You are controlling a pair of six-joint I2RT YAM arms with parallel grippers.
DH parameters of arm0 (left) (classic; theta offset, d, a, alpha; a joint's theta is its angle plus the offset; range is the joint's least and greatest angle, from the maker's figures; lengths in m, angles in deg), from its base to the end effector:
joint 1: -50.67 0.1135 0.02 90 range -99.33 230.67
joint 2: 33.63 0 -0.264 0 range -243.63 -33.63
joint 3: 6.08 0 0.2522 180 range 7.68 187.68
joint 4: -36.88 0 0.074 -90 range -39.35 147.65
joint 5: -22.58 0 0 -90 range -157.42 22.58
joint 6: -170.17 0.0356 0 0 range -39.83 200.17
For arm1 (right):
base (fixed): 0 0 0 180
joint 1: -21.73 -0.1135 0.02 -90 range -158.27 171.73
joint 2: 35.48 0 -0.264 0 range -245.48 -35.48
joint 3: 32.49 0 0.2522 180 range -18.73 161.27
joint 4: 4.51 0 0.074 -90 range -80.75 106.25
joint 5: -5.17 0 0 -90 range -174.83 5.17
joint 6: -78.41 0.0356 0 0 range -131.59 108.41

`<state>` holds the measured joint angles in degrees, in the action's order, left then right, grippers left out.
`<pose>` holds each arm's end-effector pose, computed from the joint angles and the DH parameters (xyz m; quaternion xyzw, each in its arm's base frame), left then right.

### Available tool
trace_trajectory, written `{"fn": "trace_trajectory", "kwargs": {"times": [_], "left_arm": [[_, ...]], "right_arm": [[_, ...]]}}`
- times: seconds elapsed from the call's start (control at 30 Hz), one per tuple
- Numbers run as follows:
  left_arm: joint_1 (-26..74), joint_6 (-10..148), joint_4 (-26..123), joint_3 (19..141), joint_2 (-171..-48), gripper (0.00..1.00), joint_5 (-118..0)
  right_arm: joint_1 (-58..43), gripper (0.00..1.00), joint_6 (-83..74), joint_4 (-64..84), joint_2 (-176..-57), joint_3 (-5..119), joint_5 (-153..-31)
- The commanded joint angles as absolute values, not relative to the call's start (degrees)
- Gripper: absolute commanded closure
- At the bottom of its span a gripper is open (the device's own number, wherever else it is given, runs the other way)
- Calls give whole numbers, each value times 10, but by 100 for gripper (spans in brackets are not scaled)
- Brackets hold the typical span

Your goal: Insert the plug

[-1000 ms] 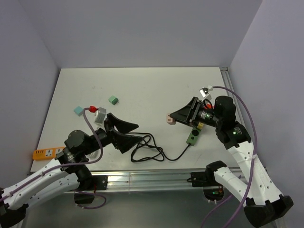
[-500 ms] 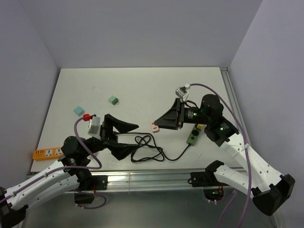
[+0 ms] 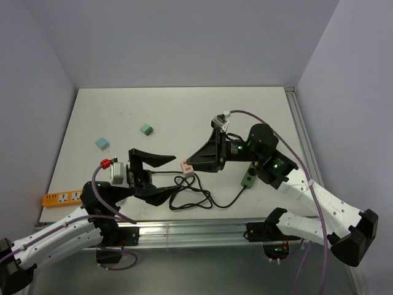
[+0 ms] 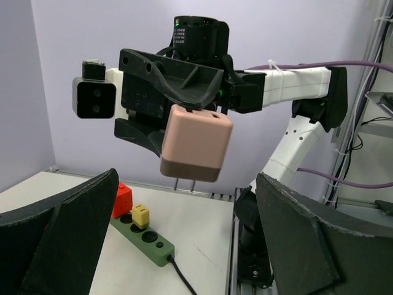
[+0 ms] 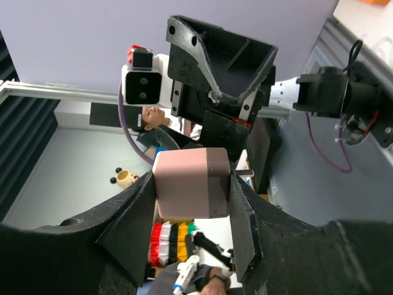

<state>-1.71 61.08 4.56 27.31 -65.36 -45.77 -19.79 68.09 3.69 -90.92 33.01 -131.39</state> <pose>0.0728 -0.1160 0.3195 0.2910 0.3944 -0.5780 0.6524 0.1453 0.1632 0.3782 -0.0595 0.6966 0.7099 0.0845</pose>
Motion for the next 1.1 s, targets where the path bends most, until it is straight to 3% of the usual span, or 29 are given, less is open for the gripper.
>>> {"fn": "trace_trajectory", "kwargs": {"times": [0.0,0.3,0.6,0.7,0.83,0.93,1.07], "left_arm": [[-18,634,5,297,-670,1,-457],[-17,627,-1,294,-666,4,-458],[-18,629,10,300,-672,14,-464],[-18,630,13,303,-673,21,-469],[-18,629,20,305,-673,44,-491],[-19,630,37,316,-678,56,-495],[-18,629,51,327,-687,66,-500]], "right_arm": [[-222,100,702,11,-919,363,-1287],[-243,100,712,-3,-938,364,-1264],[-256,100,735,-22,-954,360,-1251],[-259,100,739,-20,-953,358,-1242],[-262,100,744,-10,-947,358,-1221],[-268,100,752,-12,-945,357,-1213],[-280,100,760,-13,-948,360,-1198]]}}
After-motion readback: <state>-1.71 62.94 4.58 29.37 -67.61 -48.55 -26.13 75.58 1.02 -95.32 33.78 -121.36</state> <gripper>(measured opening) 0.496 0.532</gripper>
